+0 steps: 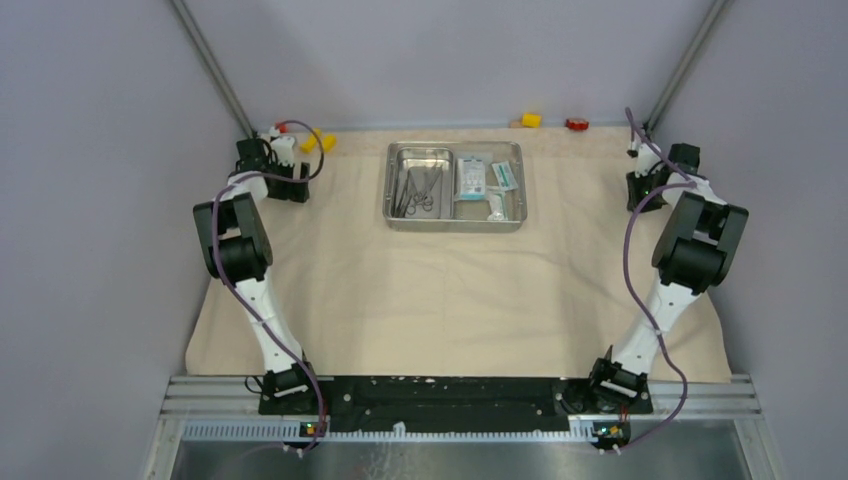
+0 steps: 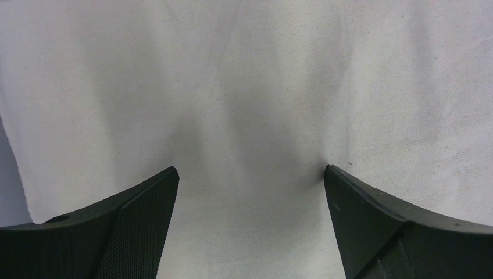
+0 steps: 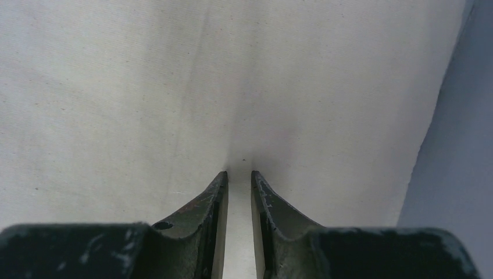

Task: Open and lay out the surgical kit
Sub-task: Move the container from the surgical kit.

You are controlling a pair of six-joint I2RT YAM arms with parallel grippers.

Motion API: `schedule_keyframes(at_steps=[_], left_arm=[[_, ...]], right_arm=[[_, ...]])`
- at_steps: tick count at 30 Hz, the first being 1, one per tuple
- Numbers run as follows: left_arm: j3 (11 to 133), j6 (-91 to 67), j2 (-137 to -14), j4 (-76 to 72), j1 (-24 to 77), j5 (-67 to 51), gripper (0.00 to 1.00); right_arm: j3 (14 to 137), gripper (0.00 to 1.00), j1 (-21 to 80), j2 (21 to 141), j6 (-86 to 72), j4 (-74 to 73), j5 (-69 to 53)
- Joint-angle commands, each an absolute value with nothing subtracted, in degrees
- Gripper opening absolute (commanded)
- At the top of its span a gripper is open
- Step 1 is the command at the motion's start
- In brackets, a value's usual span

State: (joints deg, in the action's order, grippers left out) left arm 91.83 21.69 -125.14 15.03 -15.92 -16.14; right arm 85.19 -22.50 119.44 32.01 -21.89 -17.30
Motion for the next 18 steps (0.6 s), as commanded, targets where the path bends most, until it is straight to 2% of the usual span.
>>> schedule_keyframes(at_steps=[1,8,15,18], left_arm=[[90.8,23.7,-124.4,14.4,-16.5,-8.5,0.99],[88.4,18.8,-117.1,12.7,-16.4,-14.3,0.99],[80.5,14.8,-106.2,10.6,-16.3,-24.4,0.99],[77.9,13.7,-102.5,10.6,-16.3,-27.2,0.99]], right_arm=[[87.4,0.2,-22.9,118.8,34.7,-21.5,-12.9],[89.7,0.26,-22.0,113.1,29.8,-23.9,-21.0],[87.5,0.4,-11.7,106.0,21.4,-20.8,-23.6],[87.4,0.54,-6.3,105.2,17.4,-18.7,-23.0]])
